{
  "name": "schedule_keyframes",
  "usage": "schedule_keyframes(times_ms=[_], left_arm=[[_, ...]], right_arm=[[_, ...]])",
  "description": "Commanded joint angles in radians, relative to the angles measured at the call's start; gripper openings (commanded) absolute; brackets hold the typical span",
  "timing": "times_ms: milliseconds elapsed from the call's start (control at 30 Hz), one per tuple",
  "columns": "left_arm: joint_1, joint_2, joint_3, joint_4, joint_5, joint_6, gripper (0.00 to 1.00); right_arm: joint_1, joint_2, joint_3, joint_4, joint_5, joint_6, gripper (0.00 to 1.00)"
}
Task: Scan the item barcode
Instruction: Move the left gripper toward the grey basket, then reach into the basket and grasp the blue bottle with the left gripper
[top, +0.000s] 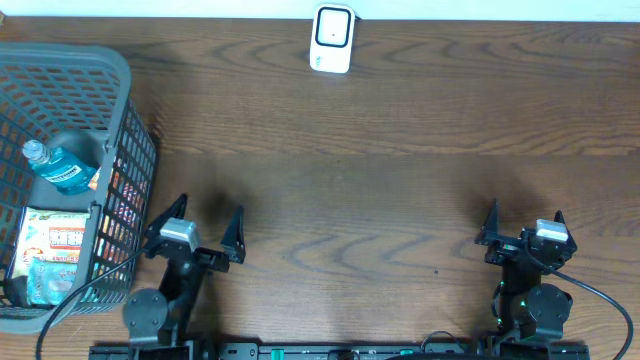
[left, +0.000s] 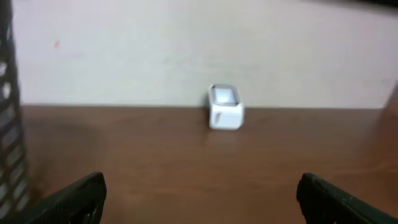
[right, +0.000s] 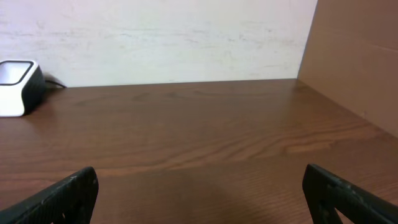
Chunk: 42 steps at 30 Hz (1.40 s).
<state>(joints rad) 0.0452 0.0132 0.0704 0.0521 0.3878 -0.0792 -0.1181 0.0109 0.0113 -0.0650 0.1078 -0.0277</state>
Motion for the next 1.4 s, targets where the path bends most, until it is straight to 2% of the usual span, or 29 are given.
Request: schedule_keyframes(times_ms=[0, 133, 300, 367, 500, 600, 733, 833, 867, 967, 1033, 1200, 1367], left_arm=[[0.004, 0.011, 0.124, 0.010, 0.073, -0.063, 0.98], [0.004, 0.085, 0.248, -0.003, 0.067, -0.113, 0.98], [0.004, 0.292, 0.481, -0.097, 0.056, -0.137, 0.98], [0.004, 0.392, 0.601, -0.168, 0.017, -0.137, 0.98], [0.004, 0.618, 0.931, -0.420, -0.126, -0.129, 0.98], [0.004, 0.742, 1.121, -0.540, -0.139, -0.099, 0.98], [0.004, 0.818, 1.193, -0.652, -0.132, -0.098, 0.98], [0.005, 0.841, 1.193, -0.647, -0.140, -0.098, 0.98], [0.006, 0.848, 1.194, -0.626, -0.182, -0.111, 0.98], [0.025, 0.880, 1.243, -0.632, -0.390, -0.272, 0.98], [0.057, 0.922, 1.306, -0.662, -0.465, -0.305, 0.98], [0.200, 1.105, 1.537, -0.832, -0.531, -0.349, 0.98], [0.401, 1.315, 1.721, -1.023, -0.531, -0.539, 0.98]], right_arm=[[-0.006, -0.004, -0.006, 0.002, -0.002, -0.011, 0.99], [-0.006, -0.004, -0.006, 0.002, -0.002, -0.011, 0.99], [-0.006, -0.004, -0.006, 0.002, -0.002, -0.011, 0.99], [-0.006, -0.004, -0.006, 0.002, -0.002, -0.011, 0.99], [-0.006, -0.004, -0.006, 0.002, -0.002, -0.011, 0.99], [-0.006, -0.004, -0.006, 0.002, -0.002, -0.011, 0.99], [-0.006, -0.004, -0.006, 0.002, -0.002, -0.011, 0.99], [-0.006, -0.004, -0.006, 0.002, -0.002, -0.011, 0.99], [-0.006, -0.004, -0.006, 0.002, -0.002, -0.011, 0.99], [-0.006, -0.004, -0.006, 0.002, -0.002, -0.011, 0.99], [-0.006, -0.004, -0.006, 0.002, -0.002, -0.011, 0.99], [-0.006, -0.004, -0.006, 0.002, -0.002, -0.011, 0.99], [-0.006, -0.004, -0.006, 0.002, -0.002, -0.011, 0.99]])
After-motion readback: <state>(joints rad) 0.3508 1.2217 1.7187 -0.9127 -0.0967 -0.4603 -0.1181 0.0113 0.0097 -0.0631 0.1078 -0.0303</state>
